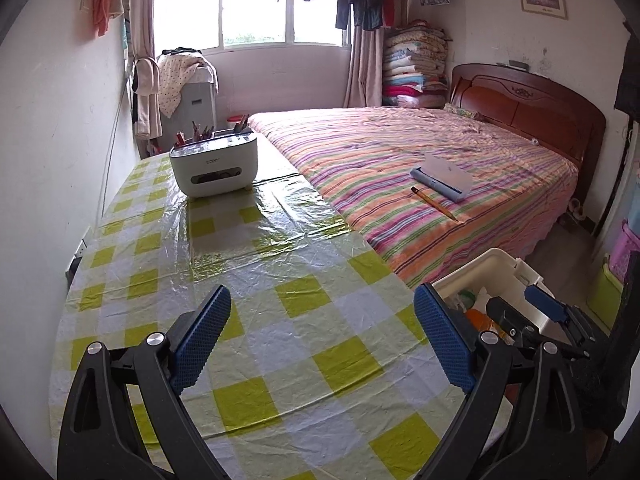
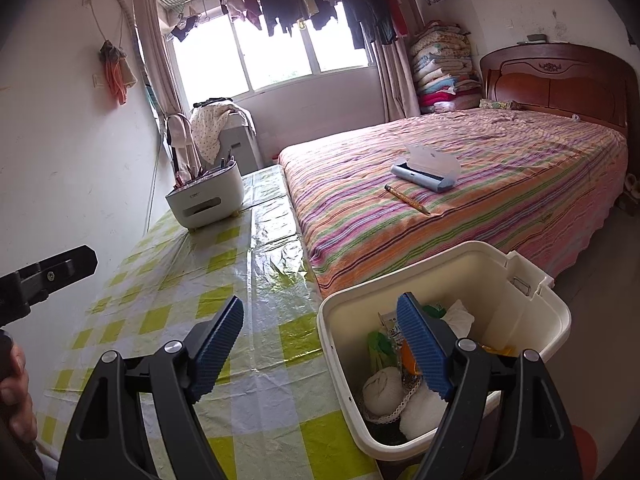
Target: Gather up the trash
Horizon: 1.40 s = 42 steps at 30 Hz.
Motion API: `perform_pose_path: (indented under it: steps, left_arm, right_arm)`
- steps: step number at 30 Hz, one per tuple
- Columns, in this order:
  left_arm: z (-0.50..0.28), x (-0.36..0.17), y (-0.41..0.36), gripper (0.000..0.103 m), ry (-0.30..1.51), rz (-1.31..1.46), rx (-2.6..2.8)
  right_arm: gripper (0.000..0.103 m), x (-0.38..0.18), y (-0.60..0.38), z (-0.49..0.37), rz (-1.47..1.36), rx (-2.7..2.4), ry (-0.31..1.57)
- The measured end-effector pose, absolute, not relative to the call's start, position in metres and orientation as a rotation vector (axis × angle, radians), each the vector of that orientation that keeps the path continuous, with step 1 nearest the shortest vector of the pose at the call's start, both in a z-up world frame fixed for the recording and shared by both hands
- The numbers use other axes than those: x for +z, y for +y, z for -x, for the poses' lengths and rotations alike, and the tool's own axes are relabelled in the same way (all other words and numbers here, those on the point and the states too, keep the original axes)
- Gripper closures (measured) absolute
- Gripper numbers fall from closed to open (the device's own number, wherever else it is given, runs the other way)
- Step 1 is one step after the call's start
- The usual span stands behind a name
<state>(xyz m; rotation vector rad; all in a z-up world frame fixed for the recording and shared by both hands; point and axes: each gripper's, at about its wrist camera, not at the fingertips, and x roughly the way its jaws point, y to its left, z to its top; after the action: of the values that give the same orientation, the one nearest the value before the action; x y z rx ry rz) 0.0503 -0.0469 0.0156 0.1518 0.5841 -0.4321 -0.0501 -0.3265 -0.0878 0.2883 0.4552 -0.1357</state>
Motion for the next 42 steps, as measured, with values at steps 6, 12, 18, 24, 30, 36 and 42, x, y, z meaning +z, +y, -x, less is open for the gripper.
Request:
perform_pose_path:
  steps: [6,12,18,24,30,36,42]
  left_arm:
    - [-0.053,0.001,-0.044,0.012,0.561,-0.102,-0.473]
    - [-0.054,-0.008,-0.042,0.012,0.553,-0.156,-0.474]
    - [-0.068,-0.017,-0.031,0.012,0.616,-0.106,-0.451]
    - [-0.069,-0.019,-0.029,0.012,0.619,-0.105,-0.44]
    - [-0.066,-0.02,-0.033,0.012,0.614,-0.133,-0.438]
    - [-0.065,-0.022,-0.035,0.012,0.616,-0.148,-0.434]
    - [-0.063,-0.021,-0.035,0.012,0.611,-0.153,-0.431]
  right_arm:
    - [0.02,-0.08,-0.339,0.036,-0.25,-0.173,0.449]
    - [0.02,-0.1,-0.347,0.022,-0.361,-0.164,0.539]
    - [0.02,-0.103,-0.333,0.017,-0.29,-0.148,0.561]
    - [0.02,-0.105,-0.332,0.018,-0.288,-0.146,0.565]
    - [0.02,-0.105,-0.333,0.02,-0.288,-0.153,0.566]
    - [0.02,-0.104,-0.333,0.023,-0.288,-0.16,0.564]
    - [0.02,-0.104,-0.33,0.024,-0.275,-0.165,0.56]
